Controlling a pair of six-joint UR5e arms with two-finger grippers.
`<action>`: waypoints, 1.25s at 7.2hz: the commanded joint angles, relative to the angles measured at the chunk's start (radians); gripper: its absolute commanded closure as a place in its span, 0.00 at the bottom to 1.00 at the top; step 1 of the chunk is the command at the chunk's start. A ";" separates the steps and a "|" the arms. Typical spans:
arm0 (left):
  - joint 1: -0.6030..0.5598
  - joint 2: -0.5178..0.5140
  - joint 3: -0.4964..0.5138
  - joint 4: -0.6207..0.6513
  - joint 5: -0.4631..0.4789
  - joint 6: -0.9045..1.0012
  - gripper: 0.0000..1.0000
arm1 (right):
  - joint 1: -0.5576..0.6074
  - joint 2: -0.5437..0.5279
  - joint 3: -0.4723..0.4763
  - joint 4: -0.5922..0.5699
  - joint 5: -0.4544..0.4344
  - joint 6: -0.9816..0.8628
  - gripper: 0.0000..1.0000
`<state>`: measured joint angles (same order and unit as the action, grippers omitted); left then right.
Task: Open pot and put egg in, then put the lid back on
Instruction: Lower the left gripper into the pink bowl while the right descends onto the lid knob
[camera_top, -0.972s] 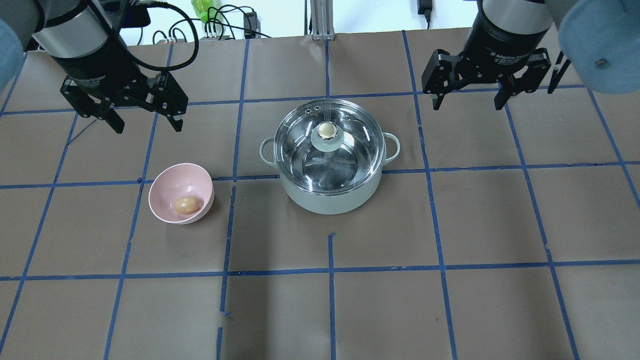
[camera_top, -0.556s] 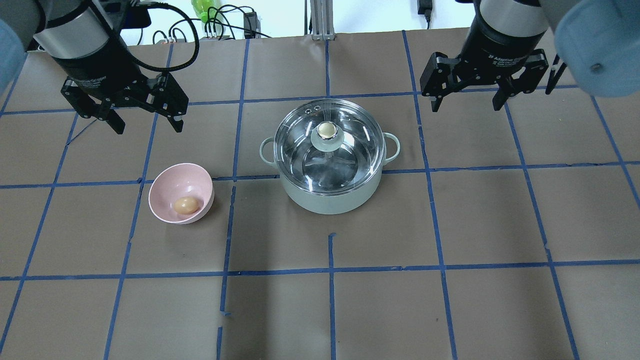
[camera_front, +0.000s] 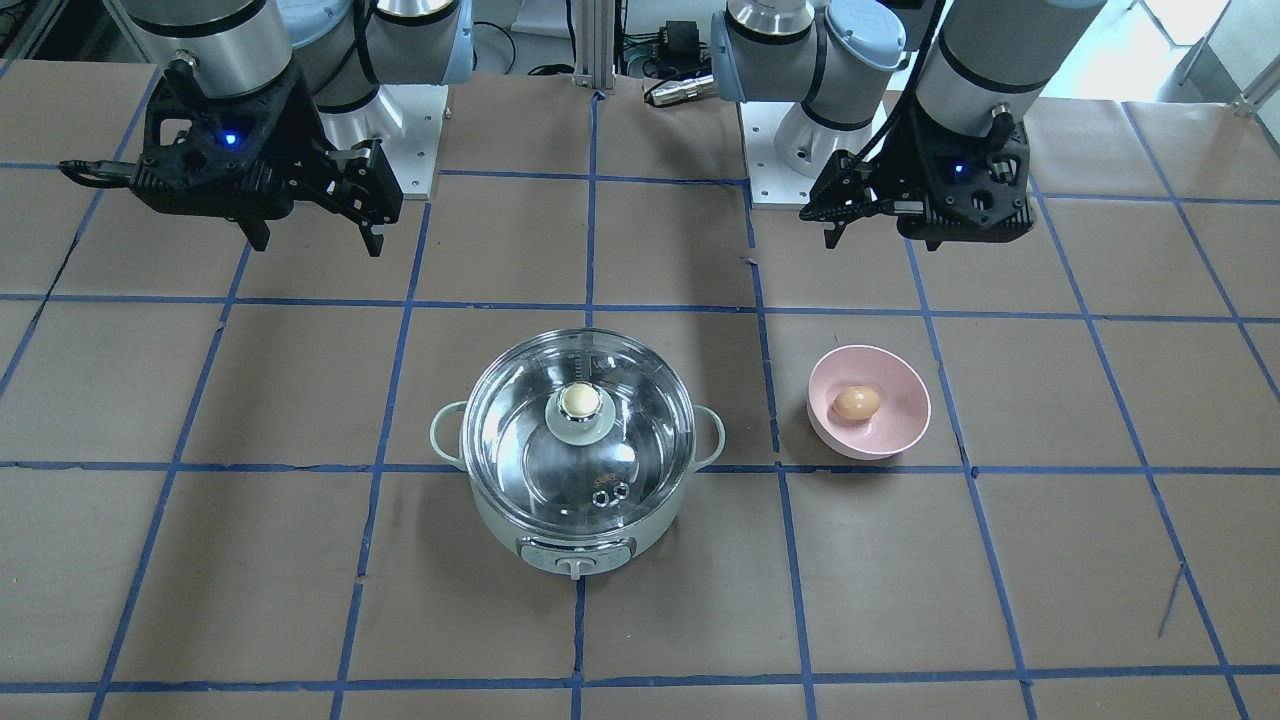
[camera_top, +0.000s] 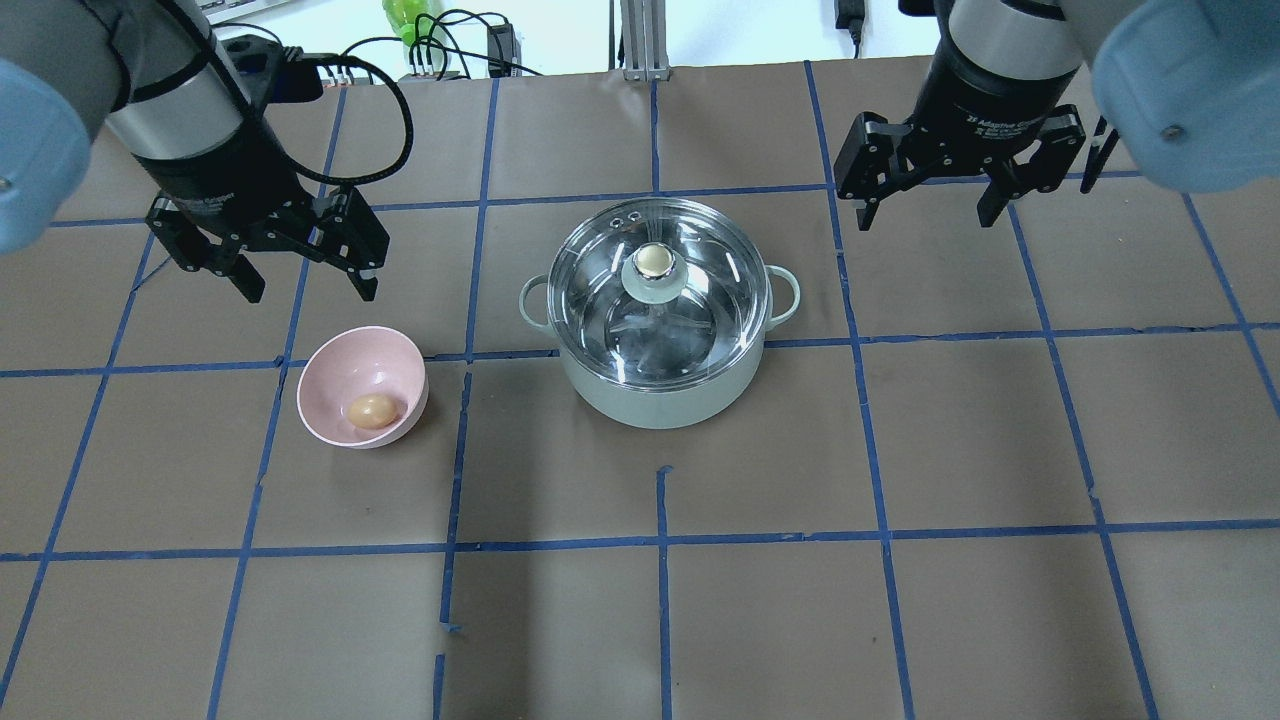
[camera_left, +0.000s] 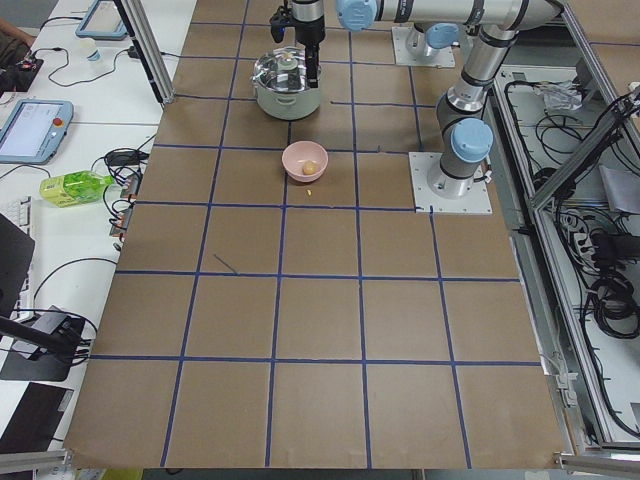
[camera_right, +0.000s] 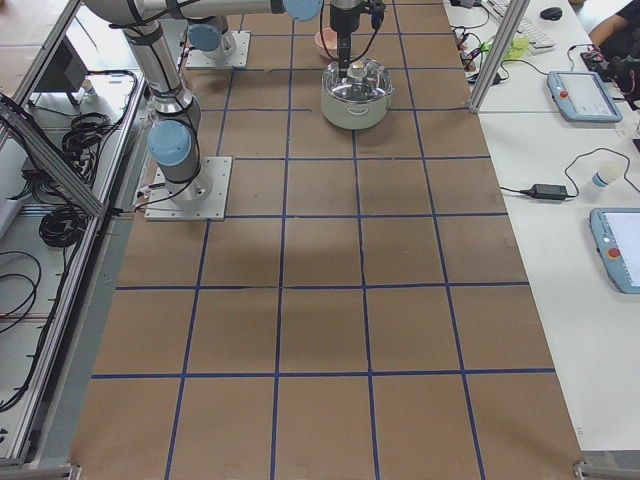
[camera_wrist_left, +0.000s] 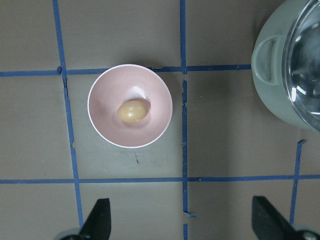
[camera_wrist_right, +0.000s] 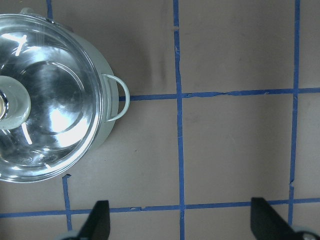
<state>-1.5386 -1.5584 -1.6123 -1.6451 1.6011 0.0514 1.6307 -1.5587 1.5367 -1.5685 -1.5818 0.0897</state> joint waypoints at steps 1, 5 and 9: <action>0.003 -0.020 -0.113 0.184 -0.003 0.037 0.00 | 0.059 0.049 -0.009 -0.037 0.005 0.027 0.00; 0.052 -0.064 -0.234 0.327 0.011 0.411 0.00 | 0.274 0.270 -0.076 -0.270 0.023 0.290 0.00; 0.100 -0.101 -0.312 0.398 0.004 0.797 0.00 | 0.310 0.365 -0.058 -0.369 0.031 0.332 0.00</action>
<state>-1.4536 -1.6570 -1.8849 -1.2564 1.6116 0.7215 1.9284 -1.2152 1.4701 -1.9338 -1.5489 0.4174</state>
